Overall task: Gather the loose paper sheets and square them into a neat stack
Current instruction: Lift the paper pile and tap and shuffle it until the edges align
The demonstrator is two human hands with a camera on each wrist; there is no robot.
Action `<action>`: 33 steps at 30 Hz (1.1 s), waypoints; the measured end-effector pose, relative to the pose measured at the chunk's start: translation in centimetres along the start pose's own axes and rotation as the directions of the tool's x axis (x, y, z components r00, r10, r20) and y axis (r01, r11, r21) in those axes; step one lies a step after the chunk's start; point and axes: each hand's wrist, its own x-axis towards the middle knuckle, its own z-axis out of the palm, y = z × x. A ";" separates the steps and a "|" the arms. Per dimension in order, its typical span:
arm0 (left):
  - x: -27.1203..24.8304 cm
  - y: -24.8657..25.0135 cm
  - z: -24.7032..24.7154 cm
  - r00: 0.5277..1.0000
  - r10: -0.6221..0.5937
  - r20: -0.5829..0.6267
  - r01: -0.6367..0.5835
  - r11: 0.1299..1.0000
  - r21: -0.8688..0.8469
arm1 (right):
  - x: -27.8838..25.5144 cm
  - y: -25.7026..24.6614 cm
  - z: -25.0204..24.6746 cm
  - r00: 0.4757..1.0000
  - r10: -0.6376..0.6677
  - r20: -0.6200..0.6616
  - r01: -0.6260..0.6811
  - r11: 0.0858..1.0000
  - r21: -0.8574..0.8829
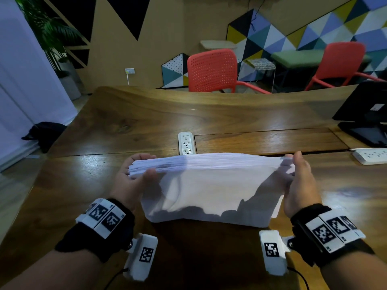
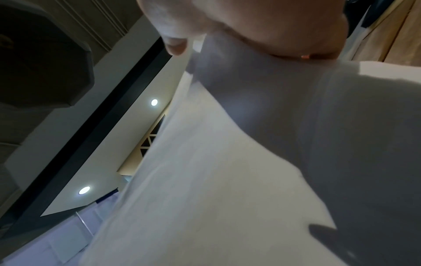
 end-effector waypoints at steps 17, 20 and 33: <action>0.7 -0.4 0.3 0.994 -0.040 -0.104 0.038 0.999 -0.028 | 1.2 0.0 0.0 0.994 -0.088 -0.072 0.087 0.996 -0.016; 0.7 -0.7 -0.5 0.999 -0.035 0.034 0.037 0.998 -0.046 | 1.3 -0.2 -0.3 0.999 -0.040 0.023 0.040 0.999 -0.002; -0.2 -1.3 -0.5 0.997 0.078 -0.004 -0.074 0.959 0.274 | 1.2 0.4 -3.4 0.913 -0.189 0.360 0.270 0.944 -0.189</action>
